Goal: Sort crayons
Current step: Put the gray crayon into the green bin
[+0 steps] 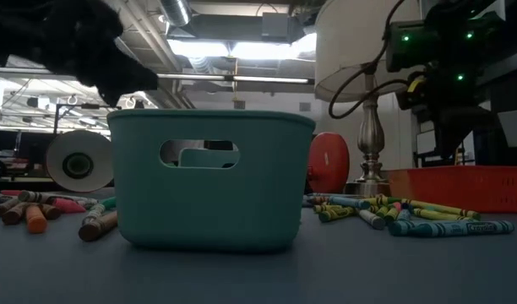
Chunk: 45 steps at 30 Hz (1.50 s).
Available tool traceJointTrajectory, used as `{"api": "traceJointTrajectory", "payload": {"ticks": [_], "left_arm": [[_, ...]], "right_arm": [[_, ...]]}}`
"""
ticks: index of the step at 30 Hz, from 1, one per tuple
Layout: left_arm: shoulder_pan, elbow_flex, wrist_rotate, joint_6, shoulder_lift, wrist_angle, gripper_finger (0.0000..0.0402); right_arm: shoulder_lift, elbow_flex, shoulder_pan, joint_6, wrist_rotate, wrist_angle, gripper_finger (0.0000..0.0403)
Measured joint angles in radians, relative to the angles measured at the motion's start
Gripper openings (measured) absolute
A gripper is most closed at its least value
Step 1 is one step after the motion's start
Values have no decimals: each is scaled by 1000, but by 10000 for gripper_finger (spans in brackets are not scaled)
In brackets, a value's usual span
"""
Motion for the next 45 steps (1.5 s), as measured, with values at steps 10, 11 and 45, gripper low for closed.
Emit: {"api": "traceJointTrajectory", "payload": {"ticks": [10,11,45], "left_arm": [[-86,327,42,-313,311,-428,80],[-93,346,43,-349,336,-457,80],[-148,413,43,-771,795,-488,80]], "right_arm": [[0,0,0,4,-11,2,117],[0,0,0,5,-18,5,117],[0,1,0,3,-61,34,117]]}}
